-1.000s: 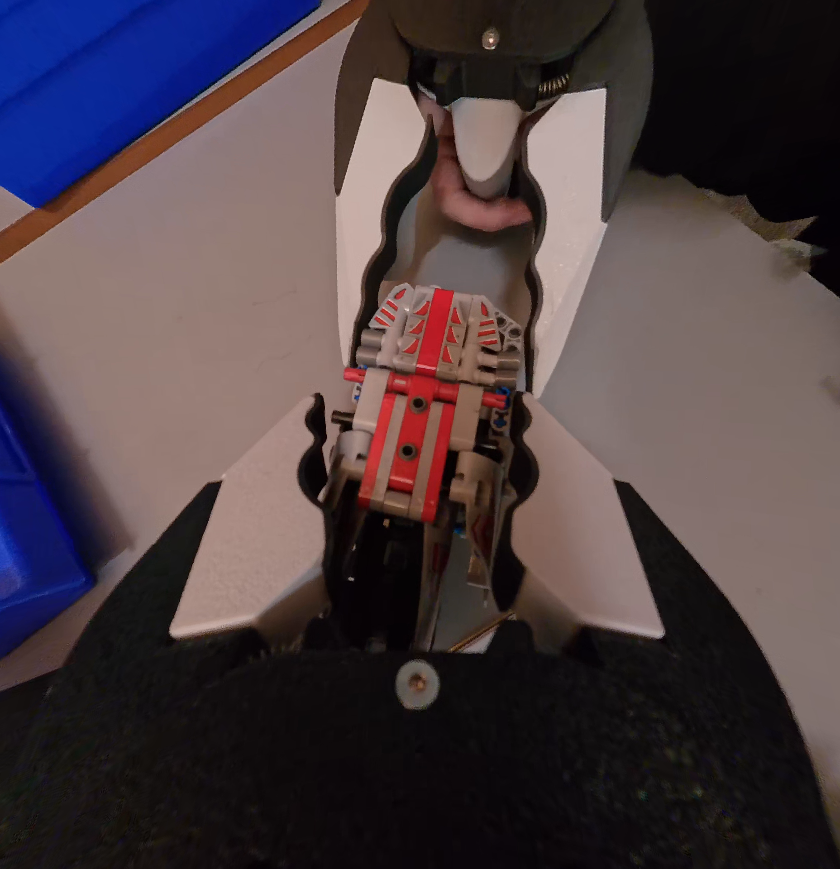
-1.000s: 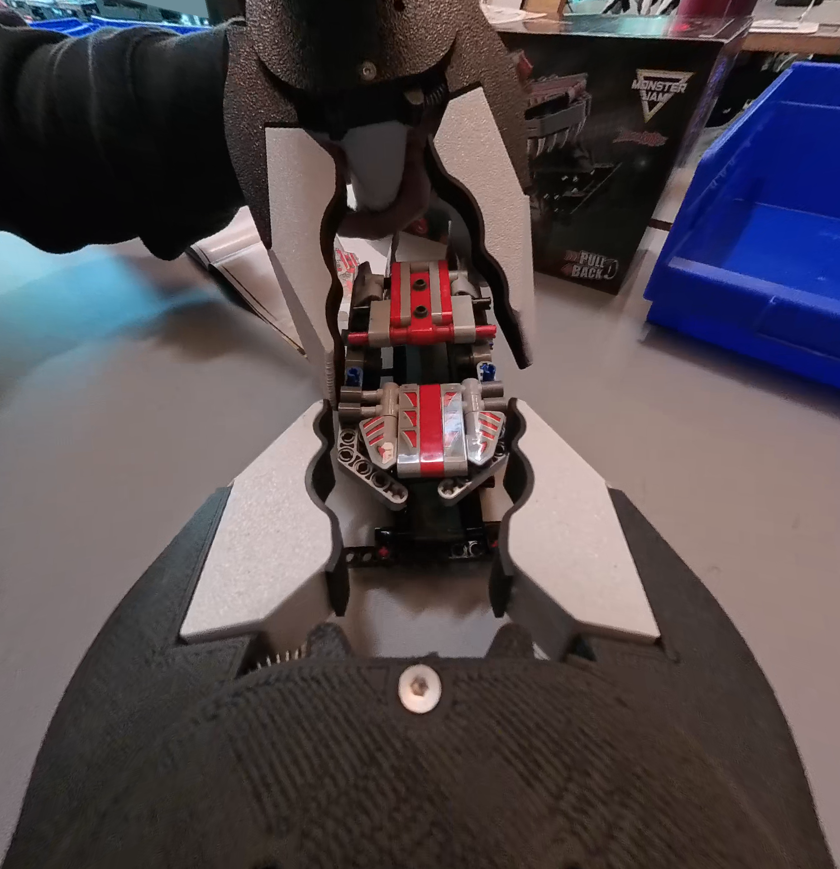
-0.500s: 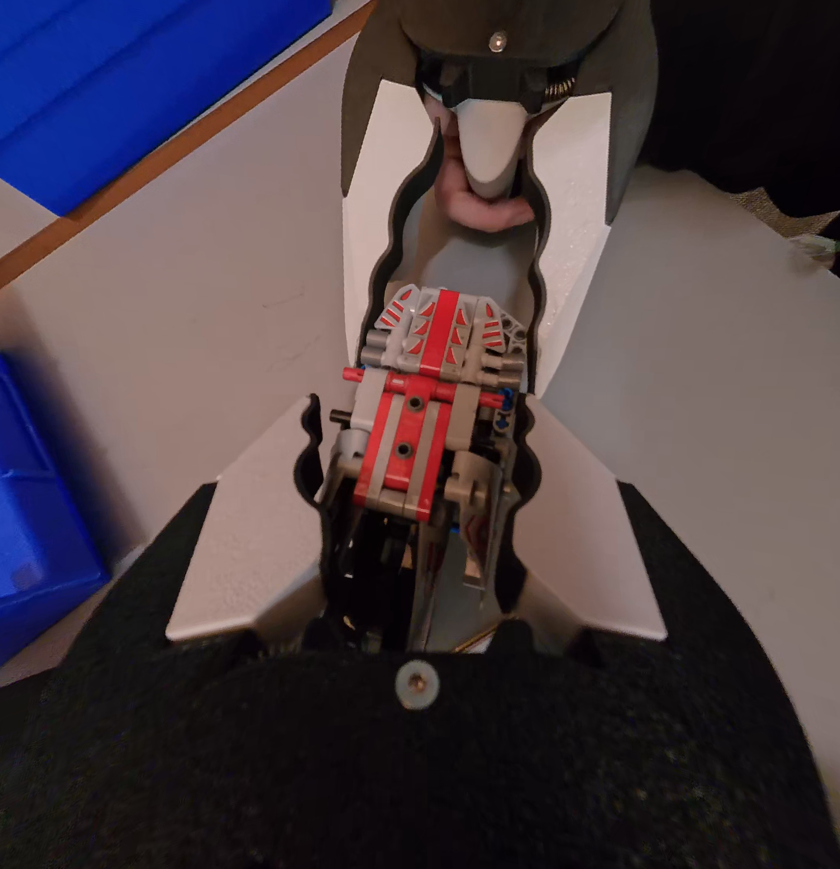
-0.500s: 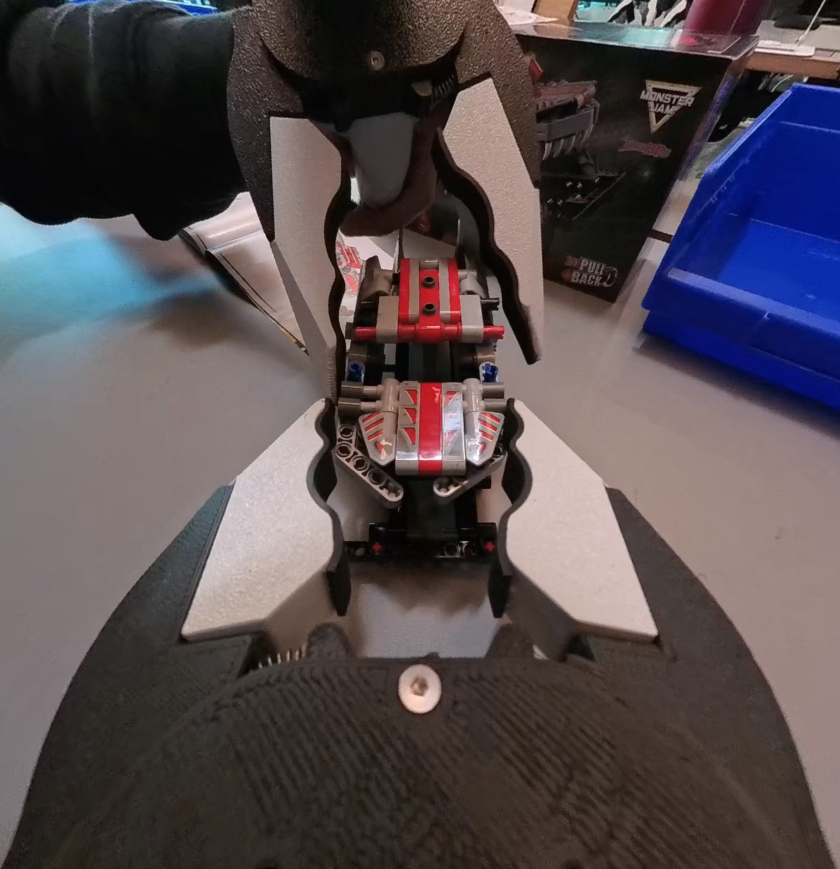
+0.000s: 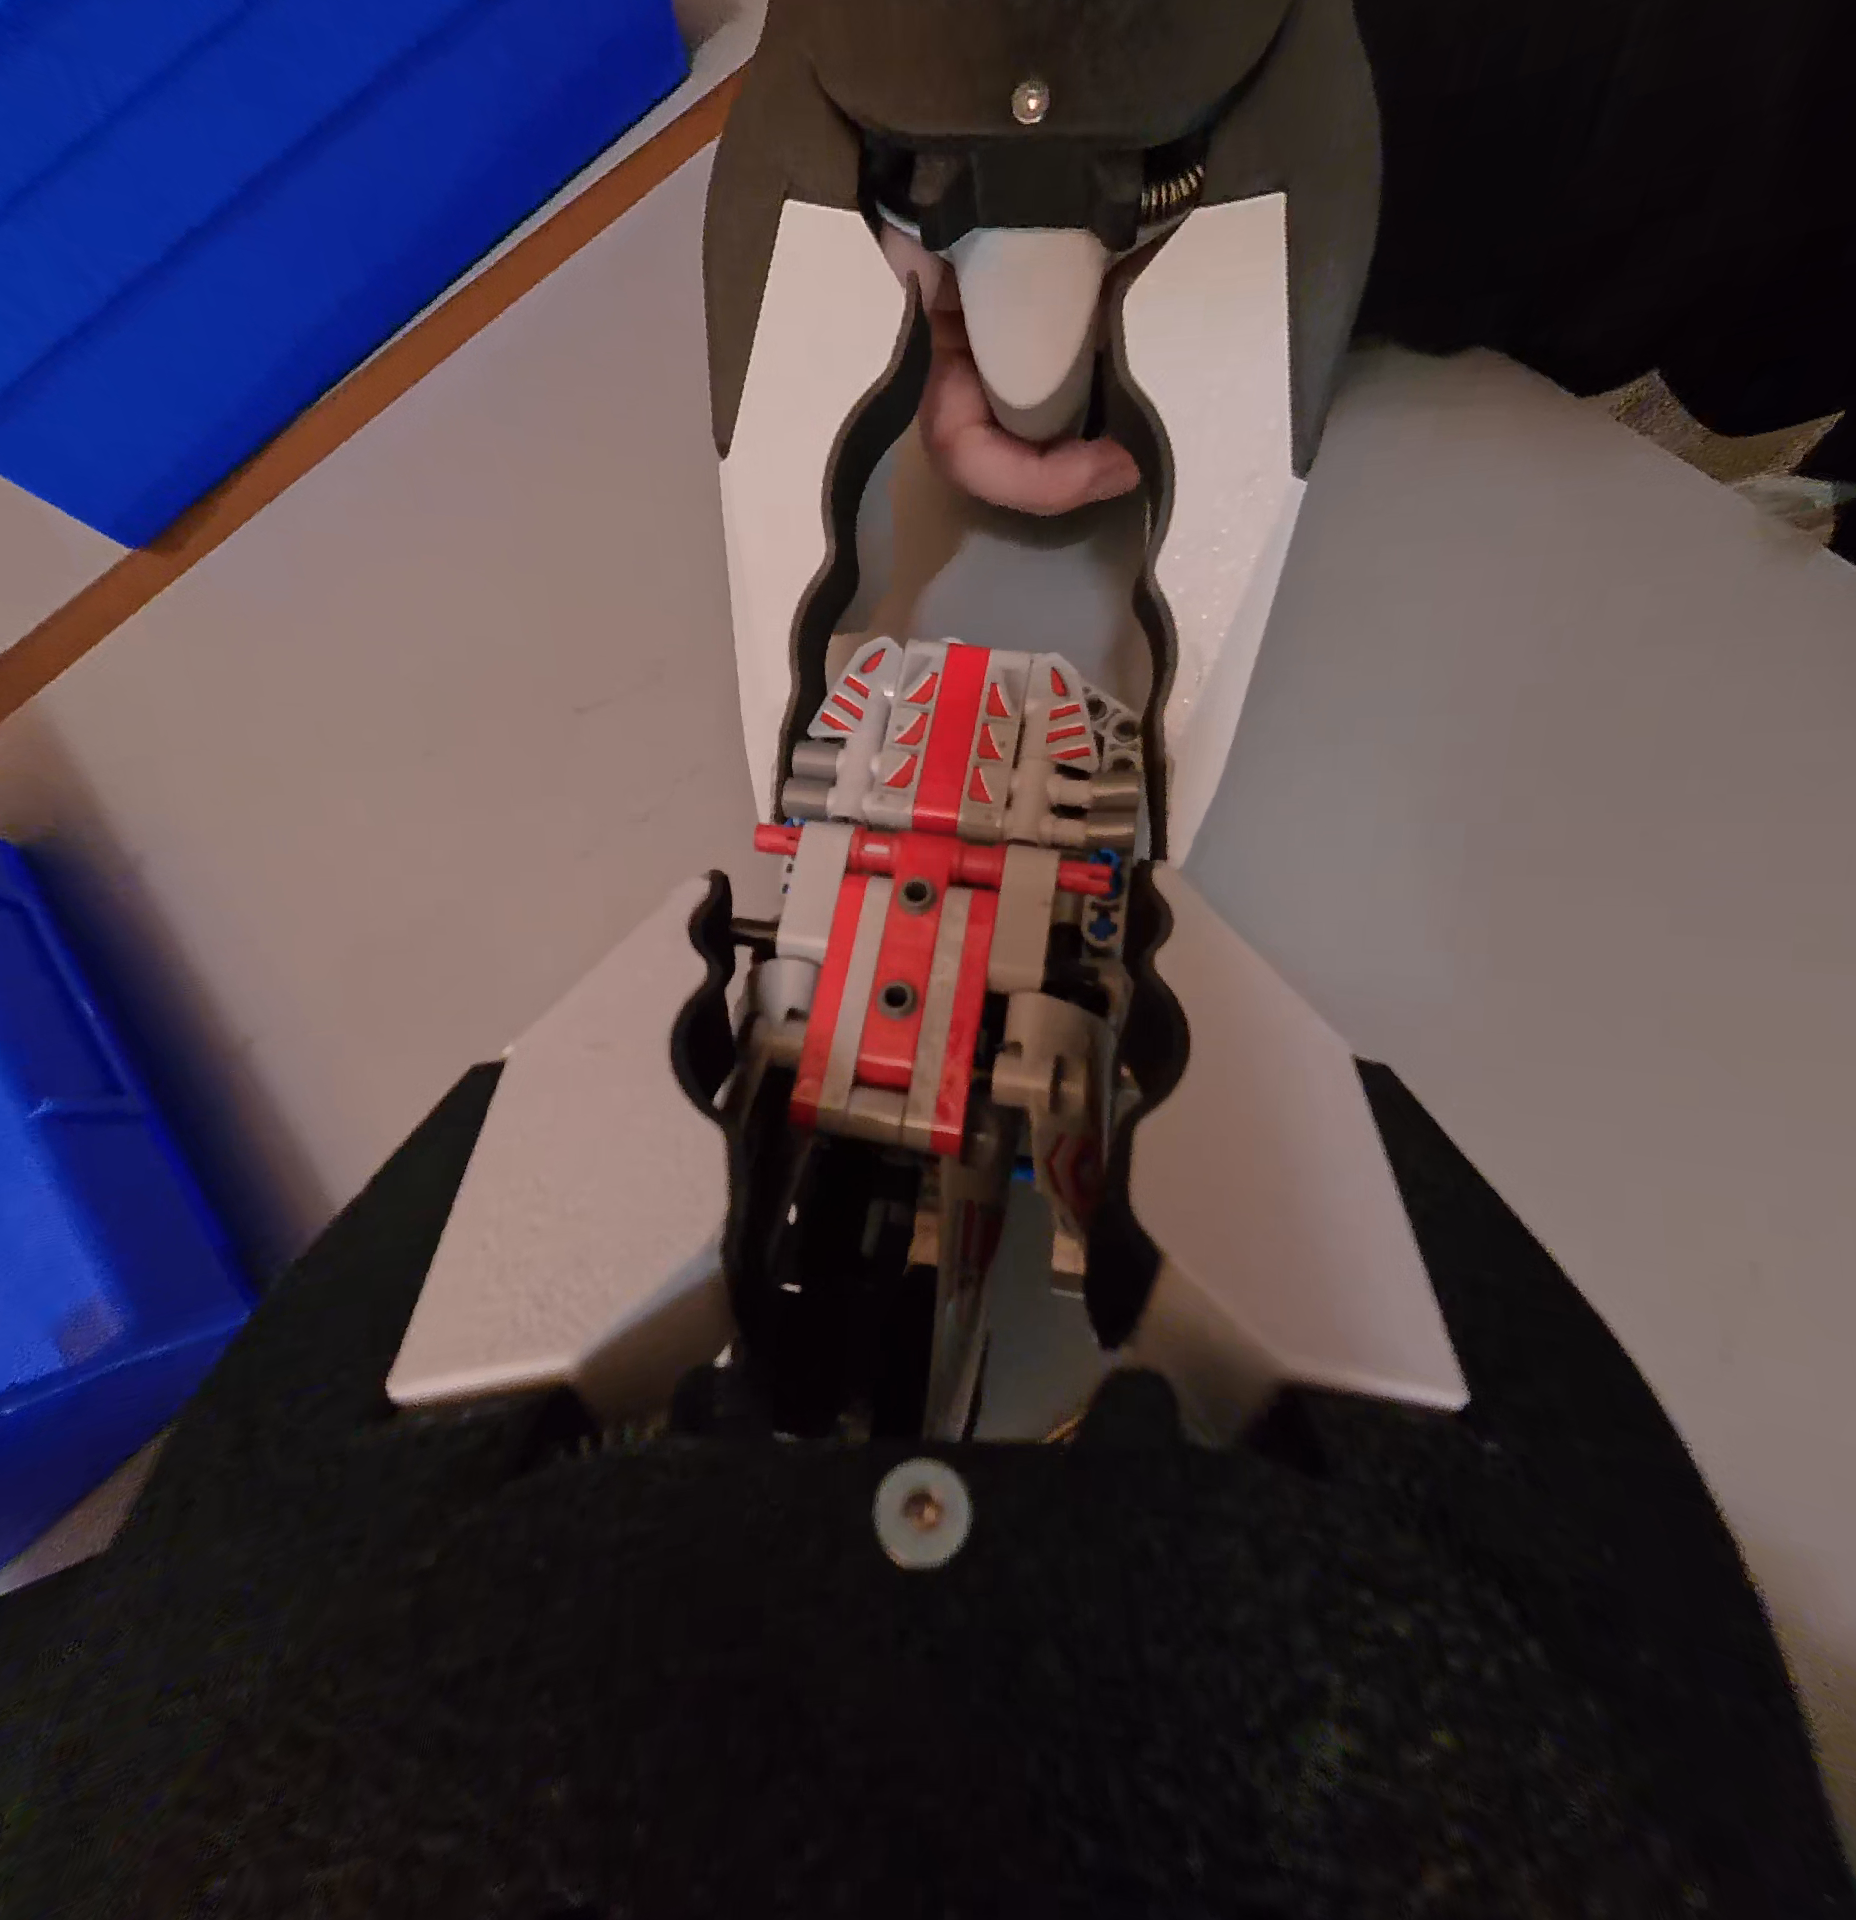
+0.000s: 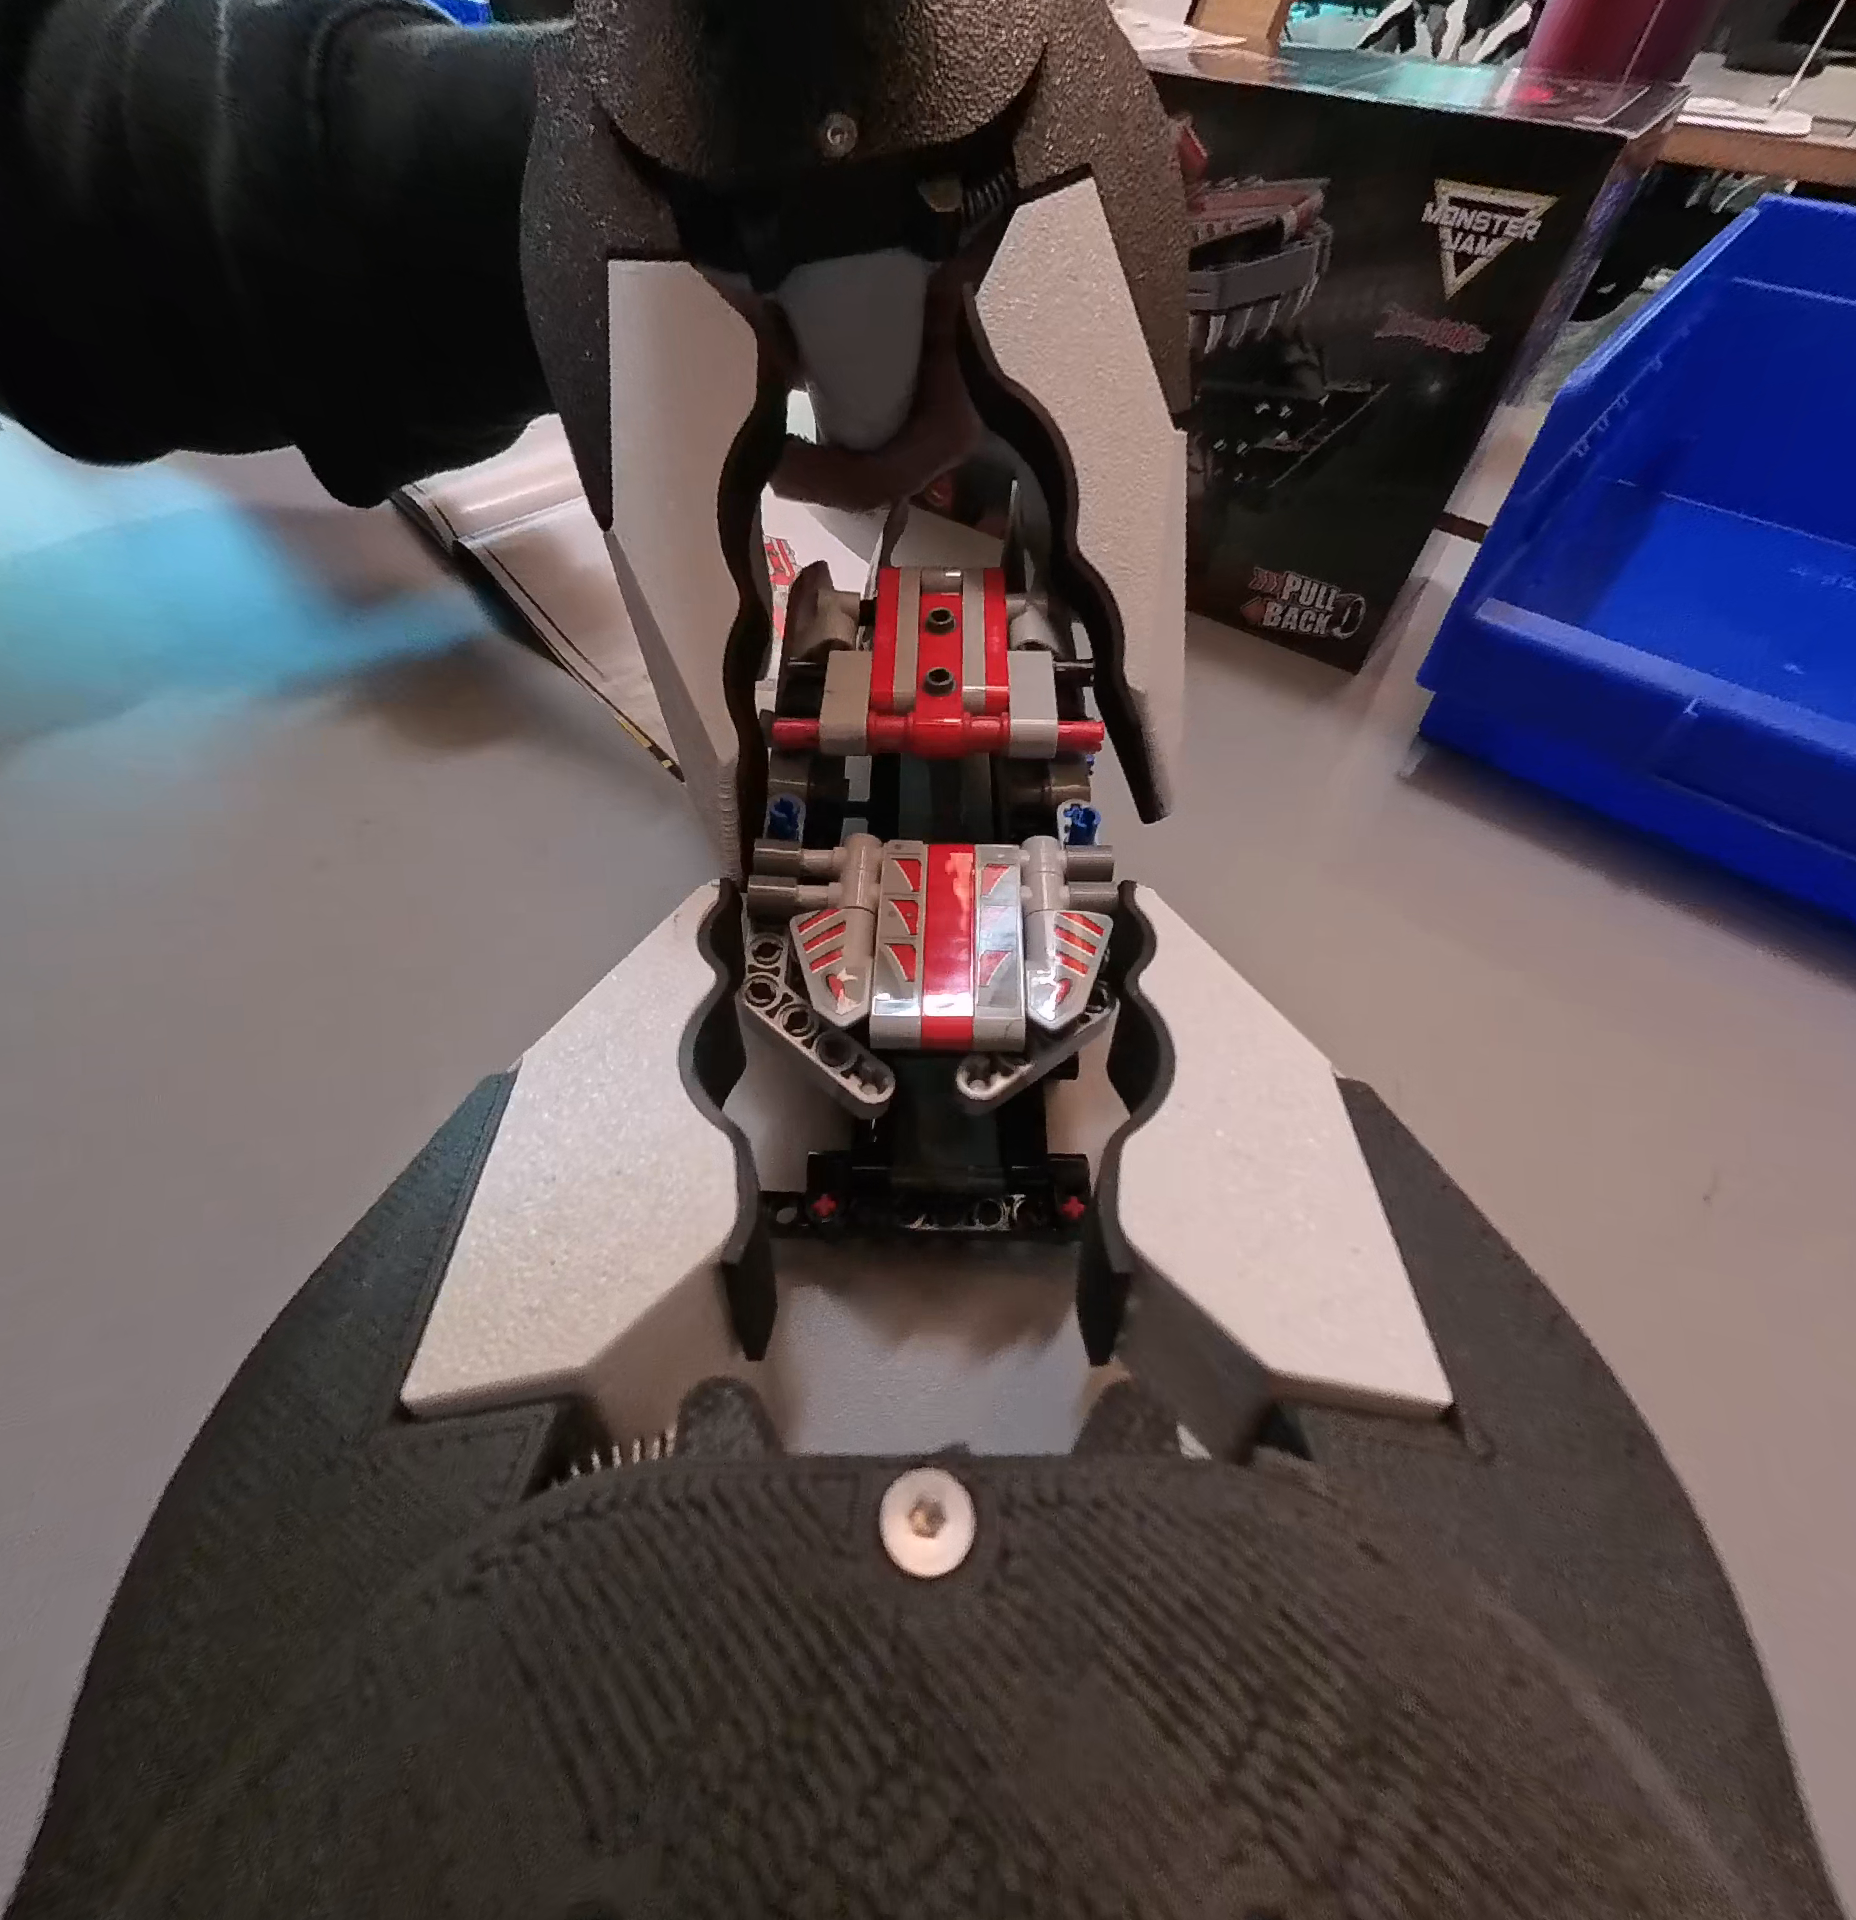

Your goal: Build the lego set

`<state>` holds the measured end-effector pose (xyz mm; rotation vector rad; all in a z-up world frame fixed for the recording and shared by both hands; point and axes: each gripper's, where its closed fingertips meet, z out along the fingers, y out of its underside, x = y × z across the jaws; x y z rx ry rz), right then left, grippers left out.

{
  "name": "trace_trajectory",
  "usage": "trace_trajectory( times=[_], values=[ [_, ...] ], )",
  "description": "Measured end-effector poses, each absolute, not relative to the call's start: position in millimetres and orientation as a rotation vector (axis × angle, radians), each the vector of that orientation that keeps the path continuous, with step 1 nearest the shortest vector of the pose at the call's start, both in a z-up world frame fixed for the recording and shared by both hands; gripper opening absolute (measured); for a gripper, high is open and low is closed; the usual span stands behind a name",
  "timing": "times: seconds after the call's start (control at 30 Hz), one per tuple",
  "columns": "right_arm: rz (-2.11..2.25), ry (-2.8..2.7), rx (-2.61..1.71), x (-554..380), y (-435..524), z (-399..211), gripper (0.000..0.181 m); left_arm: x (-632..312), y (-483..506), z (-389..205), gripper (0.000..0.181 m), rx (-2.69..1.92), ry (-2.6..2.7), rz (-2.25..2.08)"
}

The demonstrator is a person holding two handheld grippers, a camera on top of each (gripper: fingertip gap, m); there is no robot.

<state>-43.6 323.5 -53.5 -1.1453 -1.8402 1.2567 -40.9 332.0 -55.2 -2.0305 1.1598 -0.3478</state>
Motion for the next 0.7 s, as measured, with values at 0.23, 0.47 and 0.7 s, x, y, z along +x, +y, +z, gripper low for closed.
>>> trace_trajectory(
  times=[0.23,0.47,0.7],
  values=[
    [1.188,-1.853,-1.126,-40.3,328.6,-51.6,0.075,-40.2,332.7,-55.3,0.075,-2.051,1.150,-0.396],
    [1.056,-2.106,-0.827,-22.5,318.3,-23.5,0.058,-39.9,333.6,-55.2,0.076,-2.046,1.147,-0.404],
    [0.868,-2.435,-0.639,-29.7,310.5,-47.4,0.038,-39.6,333.5,-55.1,0.076,-2.042,1.150,-0.396]
  ],
)
